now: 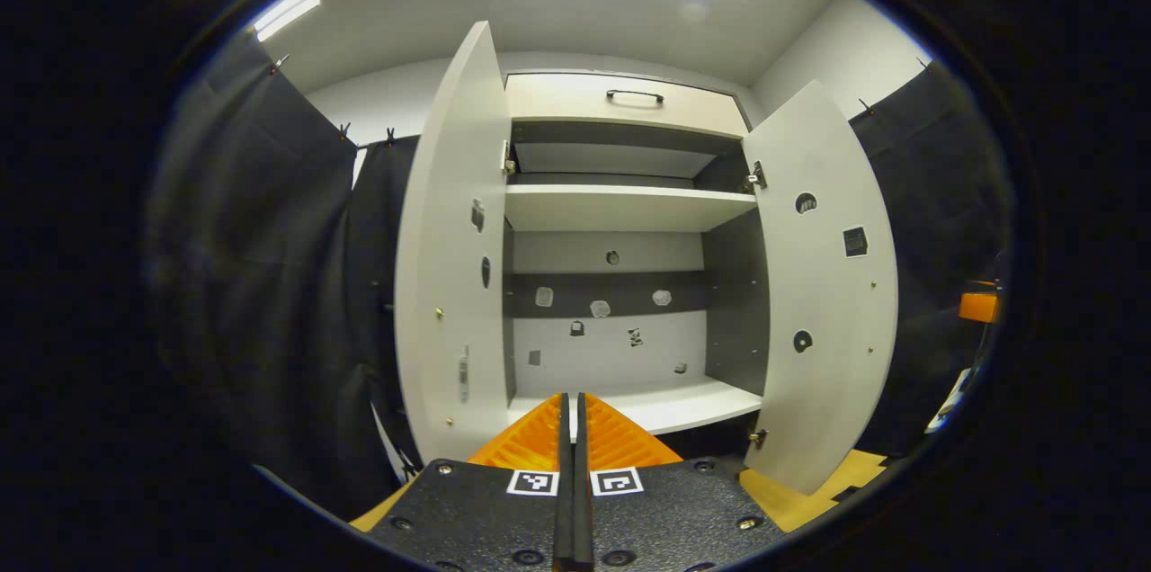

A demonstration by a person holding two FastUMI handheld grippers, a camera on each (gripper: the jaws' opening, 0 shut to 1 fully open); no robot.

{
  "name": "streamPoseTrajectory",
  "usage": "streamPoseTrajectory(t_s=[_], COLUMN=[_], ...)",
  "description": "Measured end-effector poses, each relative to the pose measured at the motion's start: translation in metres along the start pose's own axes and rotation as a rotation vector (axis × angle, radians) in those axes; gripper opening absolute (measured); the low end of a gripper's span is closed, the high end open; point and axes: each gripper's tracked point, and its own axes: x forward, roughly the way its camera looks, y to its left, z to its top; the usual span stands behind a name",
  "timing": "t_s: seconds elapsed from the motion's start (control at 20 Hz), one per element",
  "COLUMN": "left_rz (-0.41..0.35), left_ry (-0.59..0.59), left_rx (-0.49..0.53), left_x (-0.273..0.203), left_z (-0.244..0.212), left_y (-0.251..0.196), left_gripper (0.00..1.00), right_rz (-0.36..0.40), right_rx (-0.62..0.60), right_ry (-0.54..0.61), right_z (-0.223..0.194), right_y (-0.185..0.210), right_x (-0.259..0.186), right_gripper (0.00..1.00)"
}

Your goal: Open the right door of the double-door shoe cabinet with the right hand, and open the left door with the left hand.

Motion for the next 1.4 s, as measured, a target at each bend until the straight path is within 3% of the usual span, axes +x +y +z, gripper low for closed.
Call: streamPoseTrajectory(t_s=[0.2,0.3,0.35,0.4,0.55,0.6,0.75,0.8,0.85,1.4], left_rz=[-0.015,-0.027,-0.03,-0.032,-0.049,-0.057,-0.055,-0.046,-0.037,-0.041], left_ry=[0.007,-0.009,-0.01,-0.01,-0.019,-0.021,-0.037,-0.043,-0.046,-0.044], left_rx=[-0.041,-0.046,-0.046,-0.049,-0.085,-0.091,-0.073,-0.067,-0.064,-0.071], left_x=[0.005,0.006,0.007,0.007,0.012,0.012,0.012,0.013,0.012,0.011], left_z=[-0.009,-0.008,-0.009,-0.01,-0.009,-0.008,-0.004,-0.003,-0.002,-0.007], left_y=[-0.033,-0.045,-0.049,-0.051,-0.063,-0.065,-0.066,-0.064,-0.064,-0.063], left_gripper=[0.0,0.1,0.21,0.24,0.31,0.37,0.8,0.9,0.94,0.95], right_rz=[0.005,0.008,0.009,0.008,0.004,0.003,0.0,-0.001,0.0,0.01], right_rx=[0.003,0.003,0.001,-0.001,0.002,0.006,0.014,0.014,0.013,0.002], right_ry=[0.012,0.02,0.022,0.022,0.023,0.024,0.032,0.033,0.033,0.036], right_z=[-0.006,-0.009,-0.01,-0.01,-0.012,-0.013,-0.015,-0.016,-0.016,-0.017], right_y=[-0.009,-0.011,-0.013,-0.014,-0.017,-0.017,-0.02,-0.02,-0.019,-0.013], right_x=[-0.006,-0.007,-0.008,-0.008,-0.009,-0.008,-0.008,-0.006,-0.006,0.001], right_gripper=[0.84,0.84,0.84,0.97,0.97,0.97,0.97,0.97,0.97,0.97])
